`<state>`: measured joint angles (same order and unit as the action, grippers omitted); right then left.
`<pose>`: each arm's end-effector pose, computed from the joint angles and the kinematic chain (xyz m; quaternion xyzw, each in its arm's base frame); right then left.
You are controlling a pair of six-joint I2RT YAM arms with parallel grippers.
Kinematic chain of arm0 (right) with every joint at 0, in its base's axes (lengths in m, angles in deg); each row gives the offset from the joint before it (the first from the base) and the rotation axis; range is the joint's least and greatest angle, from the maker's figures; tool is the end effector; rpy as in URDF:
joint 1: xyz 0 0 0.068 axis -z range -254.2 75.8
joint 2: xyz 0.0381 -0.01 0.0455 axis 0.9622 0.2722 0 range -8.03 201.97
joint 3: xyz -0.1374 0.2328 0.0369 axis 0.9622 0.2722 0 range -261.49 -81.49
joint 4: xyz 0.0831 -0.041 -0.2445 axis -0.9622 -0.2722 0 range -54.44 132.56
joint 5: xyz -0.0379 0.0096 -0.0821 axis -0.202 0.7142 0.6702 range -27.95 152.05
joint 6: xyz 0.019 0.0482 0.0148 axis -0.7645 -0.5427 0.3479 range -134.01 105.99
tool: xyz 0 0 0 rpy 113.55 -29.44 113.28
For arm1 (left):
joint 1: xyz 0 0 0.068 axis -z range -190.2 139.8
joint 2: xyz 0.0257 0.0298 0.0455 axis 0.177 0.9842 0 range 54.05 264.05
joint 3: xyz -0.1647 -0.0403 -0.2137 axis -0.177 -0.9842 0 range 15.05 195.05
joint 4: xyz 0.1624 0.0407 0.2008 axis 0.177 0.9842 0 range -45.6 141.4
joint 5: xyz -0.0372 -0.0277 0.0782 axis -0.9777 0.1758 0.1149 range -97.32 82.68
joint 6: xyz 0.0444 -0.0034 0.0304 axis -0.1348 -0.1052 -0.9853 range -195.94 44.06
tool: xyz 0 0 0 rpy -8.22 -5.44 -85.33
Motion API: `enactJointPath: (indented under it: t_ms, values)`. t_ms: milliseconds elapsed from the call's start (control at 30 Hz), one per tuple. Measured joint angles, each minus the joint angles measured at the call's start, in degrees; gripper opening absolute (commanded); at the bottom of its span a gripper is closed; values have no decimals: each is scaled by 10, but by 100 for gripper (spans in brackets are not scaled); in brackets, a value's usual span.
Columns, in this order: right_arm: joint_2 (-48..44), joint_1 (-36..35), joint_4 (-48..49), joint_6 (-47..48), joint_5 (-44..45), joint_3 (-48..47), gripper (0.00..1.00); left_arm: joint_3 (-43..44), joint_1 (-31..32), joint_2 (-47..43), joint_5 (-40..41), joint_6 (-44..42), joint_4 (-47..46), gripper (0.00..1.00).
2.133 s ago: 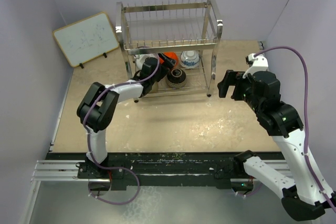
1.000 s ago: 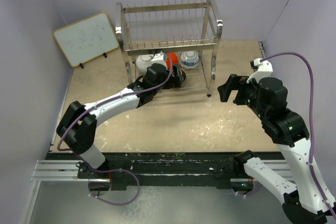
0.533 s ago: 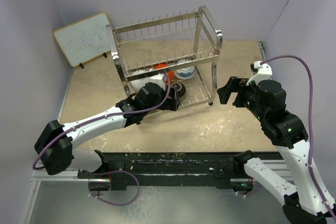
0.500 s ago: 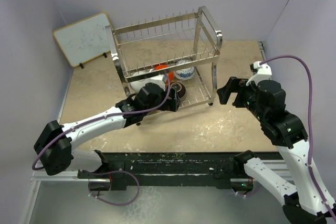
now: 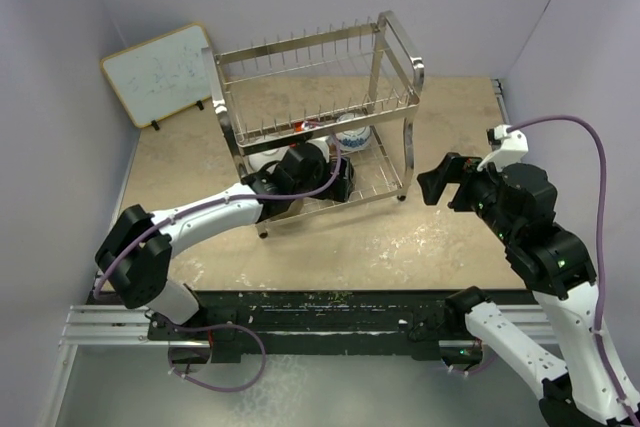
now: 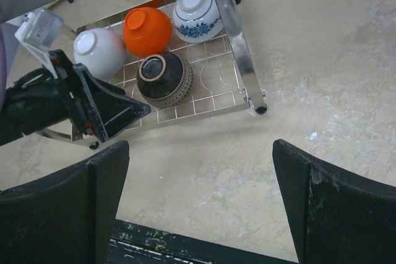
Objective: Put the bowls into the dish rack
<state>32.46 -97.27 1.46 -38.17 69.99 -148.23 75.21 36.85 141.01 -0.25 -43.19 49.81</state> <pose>0.1105 0.0418 0.4191 0.0498 0.7902 0.1934 0.5794 0.2378 -0.2490 0.2619 0.0791 0.8708 -0.2679 0.4046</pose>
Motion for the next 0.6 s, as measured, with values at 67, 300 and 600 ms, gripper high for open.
enactJointPath:
  t_ms: [67,300,600]
  values:
    - [-6,0,-2,-1,0,0,99,10,-3,13,-7,-6,0,99]
    - [-8,0,-3,-1,0,0,99,33,-13,60,-49,-26,-1,99]
    - [-9,0,-7,-1,0,0,99,30,-38,79,-49,-64,15,99]
